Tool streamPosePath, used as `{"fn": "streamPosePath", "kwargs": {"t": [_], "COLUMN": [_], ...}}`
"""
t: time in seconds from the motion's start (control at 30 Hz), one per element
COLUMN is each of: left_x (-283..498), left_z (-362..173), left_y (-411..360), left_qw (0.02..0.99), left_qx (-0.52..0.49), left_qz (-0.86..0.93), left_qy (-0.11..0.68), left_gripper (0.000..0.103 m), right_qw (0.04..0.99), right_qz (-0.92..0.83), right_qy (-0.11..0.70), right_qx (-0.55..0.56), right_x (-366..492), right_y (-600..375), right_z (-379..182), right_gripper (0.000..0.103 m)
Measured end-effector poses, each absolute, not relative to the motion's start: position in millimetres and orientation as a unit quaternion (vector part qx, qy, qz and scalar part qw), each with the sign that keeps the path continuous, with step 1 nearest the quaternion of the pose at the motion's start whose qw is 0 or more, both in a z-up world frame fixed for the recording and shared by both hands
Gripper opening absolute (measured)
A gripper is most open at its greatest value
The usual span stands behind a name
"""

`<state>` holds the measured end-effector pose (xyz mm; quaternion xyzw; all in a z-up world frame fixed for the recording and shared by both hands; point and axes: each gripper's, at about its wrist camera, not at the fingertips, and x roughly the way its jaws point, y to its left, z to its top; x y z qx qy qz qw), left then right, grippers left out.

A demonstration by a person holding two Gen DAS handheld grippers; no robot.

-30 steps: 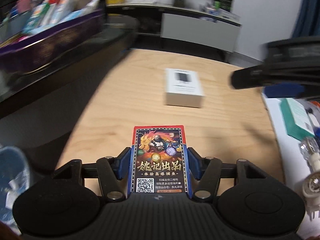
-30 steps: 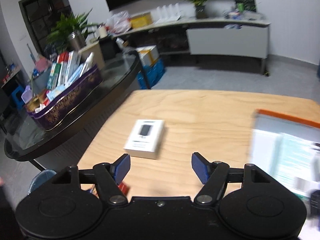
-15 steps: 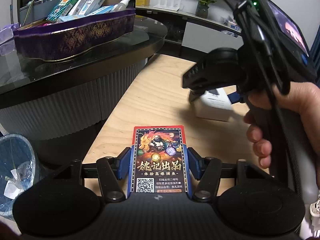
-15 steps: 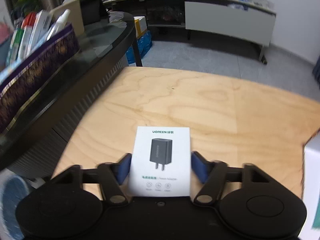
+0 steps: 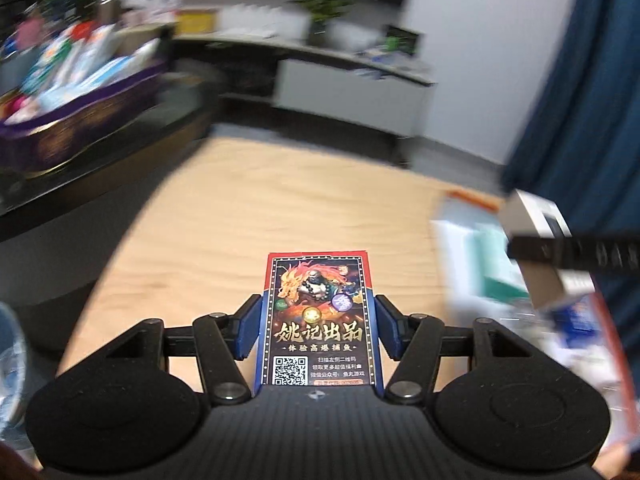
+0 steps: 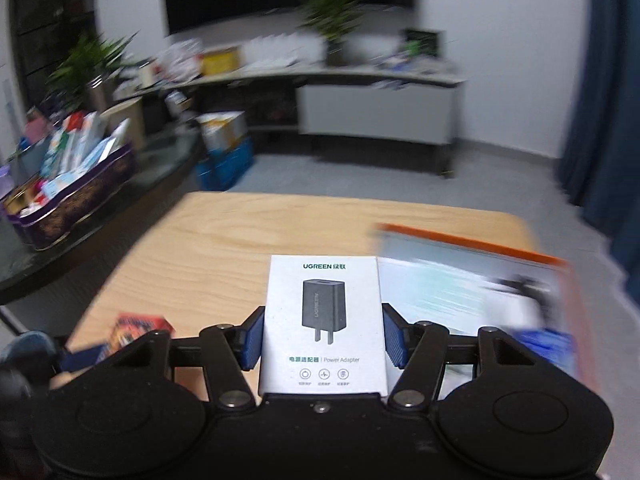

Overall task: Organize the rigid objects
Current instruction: 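Carry the red card box and UGREEN box over the white box with both tools, then hold the red card box and UGREEN box above the white box with both tools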

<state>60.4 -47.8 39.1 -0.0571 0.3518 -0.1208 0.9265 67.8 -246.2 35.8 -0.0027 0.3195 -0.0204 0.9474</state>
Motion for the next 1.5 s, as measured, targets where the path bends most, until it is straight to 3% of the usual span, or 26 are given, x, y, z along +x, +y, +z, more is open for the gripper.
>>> {"fn": "streamPosePath", "kwargs": {"t": [0.37,1.5], "left_x": [6,-4], "left_z": [60,63], "left_y": [-170,-177], "left_qw": [0.907,0.915], "left_qx": [0.002,0.039], "left_qz": [-0.254,-0.217], "left_qy": [0.337,0.338], "left_gripper": [0.06,0.06], "right_qw": [0.944,0.945], "right_qz": [-0.137,-0.106], "right_qy": [0.3,0.305], "right_qx": [0.03,0.056], "right_x": [-55,-63], "right_y": [-329,-340], "right_z": [41,27], "right_gripper": [0.071,0.071]}}
